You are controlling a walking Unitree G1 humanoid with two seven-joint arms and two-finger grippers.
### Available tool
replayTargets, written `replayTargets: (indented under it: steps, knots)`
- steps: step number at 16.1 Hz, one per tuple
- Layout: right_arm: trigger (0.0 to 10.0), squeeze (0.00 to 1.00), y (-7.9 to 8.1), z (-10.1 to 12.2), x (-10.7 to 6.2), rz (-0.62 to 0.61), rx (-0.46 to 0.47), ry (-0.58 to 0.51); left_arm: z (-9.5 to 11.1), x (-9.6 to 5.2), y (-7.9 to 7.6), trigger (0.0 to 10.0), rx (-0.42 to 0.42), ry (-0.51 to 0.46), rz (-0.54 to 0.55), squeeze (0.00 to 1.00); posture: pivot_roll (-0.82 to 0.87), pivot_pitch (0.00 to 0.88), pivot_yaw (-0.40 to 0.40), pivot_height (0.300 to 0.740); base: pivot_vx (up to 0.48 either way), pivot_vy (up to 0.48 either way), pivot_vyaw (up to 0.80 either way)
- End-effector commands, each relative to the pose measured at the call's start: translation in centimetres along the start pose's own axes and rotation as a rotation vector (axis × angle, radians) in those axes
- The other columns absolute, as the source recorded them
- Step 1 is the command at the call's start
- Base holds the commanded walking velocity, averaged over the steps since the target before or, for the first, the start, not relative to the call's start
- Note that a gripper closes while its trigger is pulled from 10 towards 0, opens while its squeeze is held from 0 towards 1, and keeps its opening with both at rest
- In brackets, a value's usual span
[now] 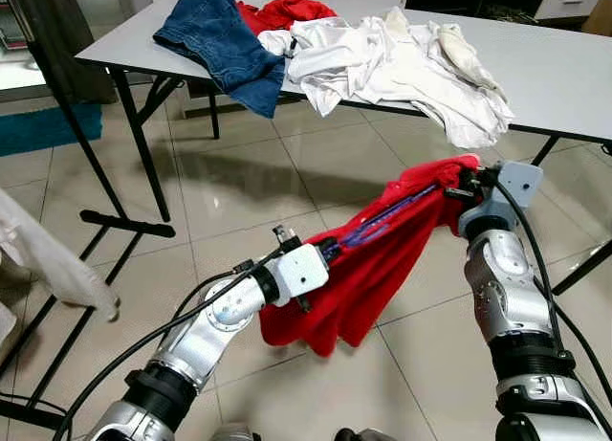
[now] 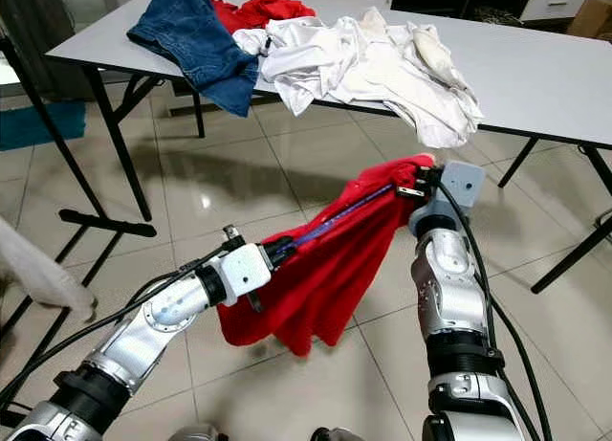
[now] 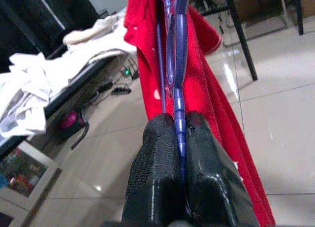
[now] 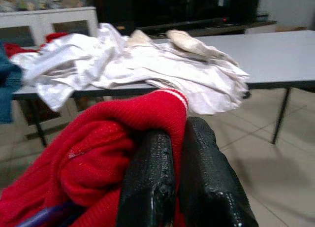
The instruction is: Hang hanger
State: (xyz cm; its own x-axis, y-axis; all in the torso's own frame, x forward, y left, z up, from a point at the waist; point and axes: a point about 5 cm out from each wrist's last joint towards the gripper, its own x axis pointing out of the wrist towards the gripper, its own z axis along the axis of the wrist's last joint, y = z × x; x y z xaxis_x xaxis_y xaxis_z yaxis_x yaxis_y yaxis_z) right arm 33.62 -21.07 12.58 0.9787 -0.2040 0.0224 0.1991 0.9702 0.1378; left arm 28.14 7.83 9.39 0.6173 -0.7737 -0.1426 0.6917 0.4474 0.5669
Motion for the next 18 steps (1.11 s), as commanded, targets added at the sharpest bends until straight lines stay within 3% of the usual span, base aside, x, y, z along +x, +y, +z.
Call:
replayTargets:
  steps: [1,4,6,8,10,11,13,18]
  knots:
    - [10.0,0.0,-4.1,3.1,0.7,-0.21,0.005,-0.134,-1.8,-1.3,-0.3,10.0,-0.021,0.086,-0.018,0.0,0.2,0.027,-0.051,0.74,0.0,0.0,0.0]
    - [10.0,0.0,-5.3,1.8,0.8,-0.285,-0.008,-0.049,-1.7,-1.9,-0.4,10.0,-0.025,0.055,-0.027,0.0,0.22,0.023,-0.055,0.74,0.0,0.0,0.0]
    - [10.0,0.0,-5.2,1.3,0.9,-0.279,-0.022,-0.01,-1.8,-2.1,-0.4,10.0,-0.025,0.056,-0.031,0.0,0.22,0.021,-0.055,0.74,0.0,0.0,0.0]
    - [10.0,0.0,-5.2,-0.5,0.8,-0.289,-0.062,0.097,-1.8,-2.3,-0.5,10.0,-0.029,0.053,-0.044,0.0,0.23,0.022,-0.056,0.74,0.0,0.0,0.0]
    - [10.0,0.0,-5.9,-1.3,0.5,-0.343,-0.087,0.142,-2.0,-2.7,-0.6,9.2,-0.022,0.067,-0.067,0.0,0.23,0.024,-0.056,0.74,0.0,0.0,0.0]
    - [10.0,0.0,-6.5,-1.5,0.4,-0.372,-0.09,0.149,-2.0,-2.9,-0.6,9.2,-0.008,0.075,-0.071,0.0,0.23,0.025,-0.055,0.74,0.0,0.0,0.0]
    - [10.0,0.0,-7.8,-2.7,-0.2,-0.438,-0.06,0.226,-1.9,-3.1,-0.2,9.6,-0.03,0.058,-0.034,0.0,0.23,0.028,-0.054,0.74,0.0,0.0,0.0]
    - [10.0,0.0,-8.5,-5.5,-1.5,-0.483,-0.011,0.36,-0.9,-2.9,1.4,9.7,-0.075,-0.007,0.061,0.0,0.23,0.028,-0.053,0.74,0.0,0.0,0.0]
